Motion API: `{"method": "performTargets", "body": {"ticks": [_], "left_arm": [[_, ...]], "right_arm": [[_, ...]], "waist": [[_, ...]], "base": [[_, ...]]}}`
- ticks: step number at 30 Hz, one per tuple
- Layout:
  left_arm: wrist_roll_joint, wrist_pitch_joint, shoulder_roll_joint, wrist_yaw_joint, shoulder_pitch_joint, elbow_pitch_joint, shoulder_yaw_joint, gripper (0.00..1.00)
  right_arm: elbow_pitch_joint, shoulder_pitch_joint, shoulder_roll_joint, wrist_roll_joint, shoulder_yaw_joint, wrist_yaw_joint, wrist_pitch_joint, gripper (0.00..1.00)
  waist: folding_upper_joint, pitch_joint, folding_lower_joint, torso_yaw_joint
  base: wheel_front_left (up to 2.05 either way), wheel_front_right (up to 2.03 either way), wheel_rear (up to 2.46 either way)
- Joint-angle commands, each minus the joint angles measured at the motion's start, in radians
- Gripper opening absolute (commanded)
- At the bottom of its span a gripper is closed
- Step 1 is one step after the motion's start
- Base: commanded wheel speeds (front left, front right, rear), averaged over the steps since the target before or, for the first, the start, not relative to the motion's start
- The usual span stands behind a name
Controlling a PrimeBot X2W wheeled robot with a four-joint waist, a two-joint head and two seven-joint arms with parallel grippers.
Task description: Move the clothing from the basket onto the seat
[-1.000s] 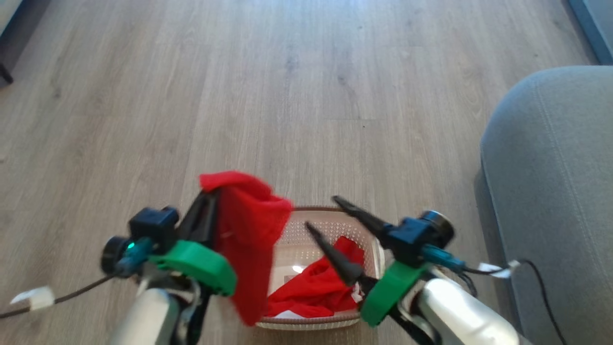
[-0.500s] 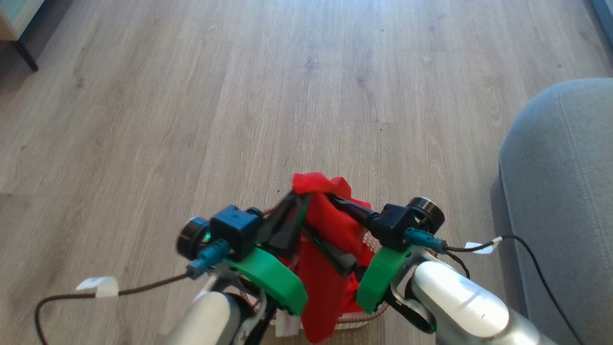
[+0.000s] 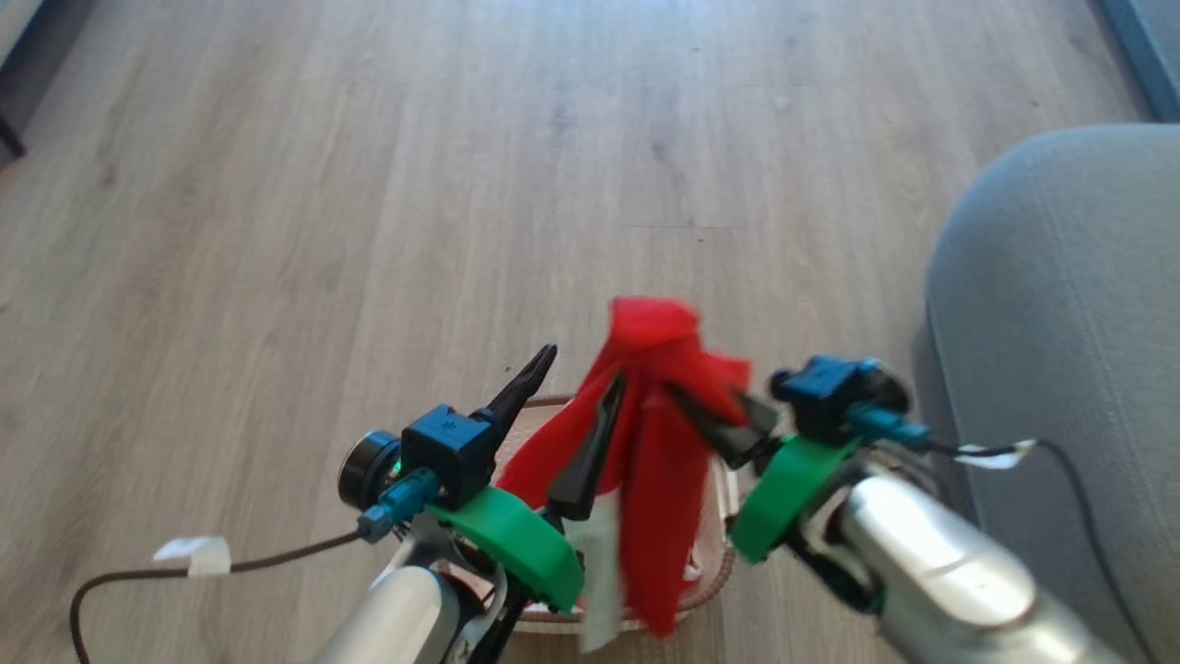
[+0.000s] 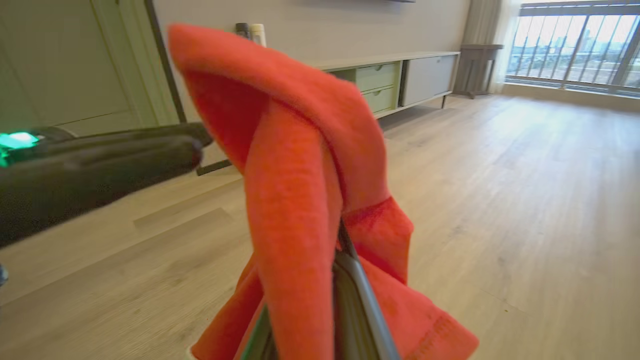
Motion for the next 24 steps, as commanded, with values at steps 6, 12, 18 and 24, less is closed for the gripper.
{"method": "performTargets", "body": {"ticks": [6, 12, 18, 24], "left_arm": [[-0.006, -0.098, -0.025, -0.016, -0.024, 0.072, 0.007, 1.00], [-0.005, -0.143, -0.052, -0.038, -0.051, 0.122, -0.045, 1.00], [-0.014, -0.159, -0.062, -0.047, -0.073, 0.152, -0.081, 1.00], [-0.025, -0.168, -0.067, -0.048, -0.104, 0.162, -0.100, 1.00]], "right_arm": [[-0.079, 0.028, -0.067, -0.035, -0.140, 0.003, -0.010, 0.00], [-0.111, 0.043, -0.103, -0.065, -0.223, 0.003, -0.010, 0.00], [-0.126, 0.054, -0.119, -0.079, -0.270, 0.003, -0.010, 0.00], [-0.148, 0.065, -0.126, -0.097, -0.320, 0.003, -0.010, 0.00]], "waist": [[0.0000, 0.011, 0.0000, -0.127], [0.0000, 0.038, 0.0000, -0.238], [0.0000, 0.063, 0.0000, -0.316], [0.0000, 0.102, 0.0000, -0.359]], "base": [[0.00, 0.00, 0.00], [0.00, 0.00, 0.00], [0.00, 0.00, 0.00], [0.00, 0.00, 0.00]]}}
